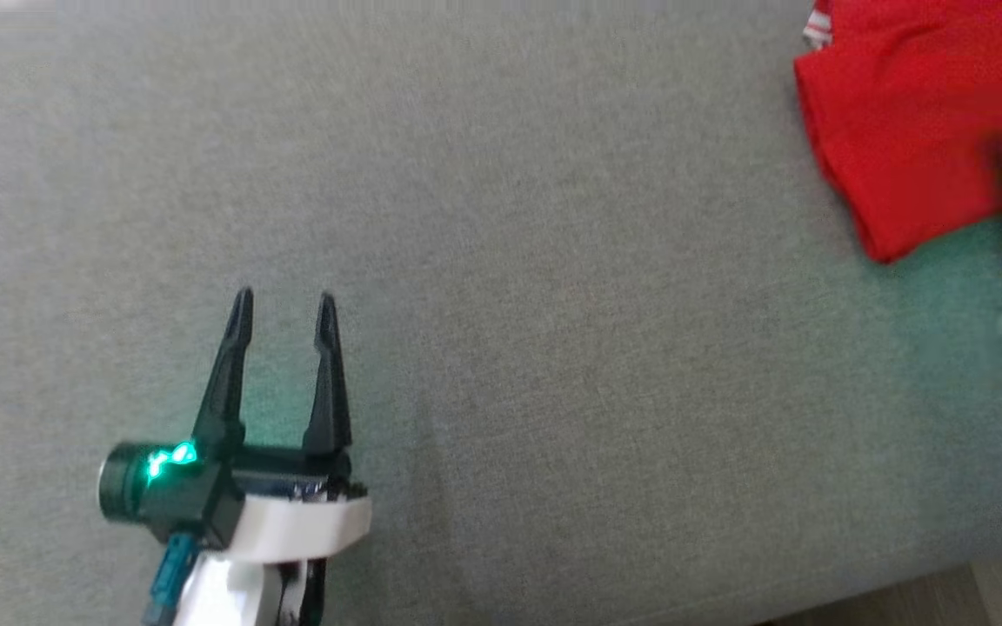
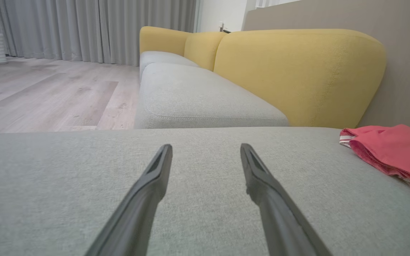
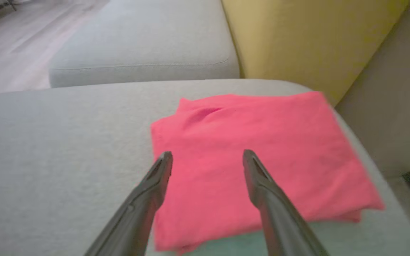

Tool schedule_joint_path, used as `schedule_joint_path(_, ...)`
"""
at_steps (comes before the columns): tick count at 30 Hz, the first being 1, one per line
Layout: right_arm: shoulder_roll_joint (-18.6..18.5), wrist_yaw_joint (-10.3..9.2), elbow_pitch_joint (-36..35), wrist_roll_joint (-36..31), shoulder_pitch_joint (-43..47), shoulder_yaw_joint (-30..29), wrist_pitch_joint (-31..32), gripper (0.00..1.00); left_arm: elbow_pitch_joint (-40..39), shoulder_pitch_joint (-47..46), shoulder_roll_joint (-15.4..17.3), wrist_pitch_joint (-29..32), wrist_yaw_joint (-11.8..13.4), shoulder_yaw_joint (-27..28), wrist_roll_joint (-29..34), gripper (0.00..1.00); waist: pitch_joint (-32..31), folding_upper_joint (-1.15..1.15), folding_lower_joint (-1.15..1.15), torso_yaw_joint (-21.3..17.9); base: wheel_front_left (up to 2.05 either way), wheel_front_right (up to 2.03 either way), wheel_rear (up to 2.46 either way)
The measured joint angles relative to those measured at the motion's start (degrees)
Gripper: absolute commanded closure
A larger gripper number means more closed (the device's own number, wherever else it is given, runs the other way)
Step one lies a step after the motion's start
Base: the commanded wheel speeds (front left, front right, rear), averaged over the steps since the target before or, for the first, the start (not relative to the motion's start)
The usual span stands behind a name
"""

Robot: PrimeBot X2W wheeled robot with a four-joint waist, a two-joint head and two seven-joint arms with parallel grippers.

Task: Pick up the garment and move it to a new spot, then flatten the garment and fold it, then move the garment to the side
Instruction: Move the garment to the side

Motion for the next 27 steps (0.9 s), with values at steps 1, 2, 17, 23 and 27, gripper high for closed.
schedule_joint_path(1, 1.3, 0.00, -0.6, 0.0, 1.2, 1.3, -0.6, 0.00, 0.2, 0.6, 0.0, 0.0, 0.0, 0.1, -0.2, 0.00, -0.9, 0.00, 0.00, 0.1, 0.00, 0.00, 0.00)
schedule_joint_path(2, 2.7, 0.00, -0.9, -0.1, 2.4, 2.8, -1.5, 0.00, 0.3, 1.2, 0.0, 0.0, 0.2, 0.2, -0.2, 0.00, -1.8, 0.00, 0.00, 0.2, 0.00, 0.00, 0.00)
schedule_joint_path(17, 18.5, 0.00, 14.5, -5.1, 11.5, 19.4, -28.0, 0.00, -0.8, 11.3, 0.0, 0.0, 1.6, 2.2, -2.5, 0.00, -15.4, 0.00, 0.00, 4.1, 0.00, 0.00, 0.00)
schedule_joint_path(23, 23.5, 0.00, 11.9, -16.2, 15.9, 12.1, -29.2, 0.00, -1.9, 16.4, 0.0, 0.0, 1.7, 3.3, -2.3, 0.00, -20.0, 0.00, -0.01, 5.4, 0.00, 0.00, 0.00)
schedule_joint_path(27, 26.3, 0.00, 4.0, -23.3, 19.4, 8.1, -29.2, 0.00, -1.7, 18.3, 0.0, 0.0, 1.9, 3.9, -2.3, 0.00, -21.5, 0.00, 0.00, 5.8, 0.00, 0.00, 0.00)
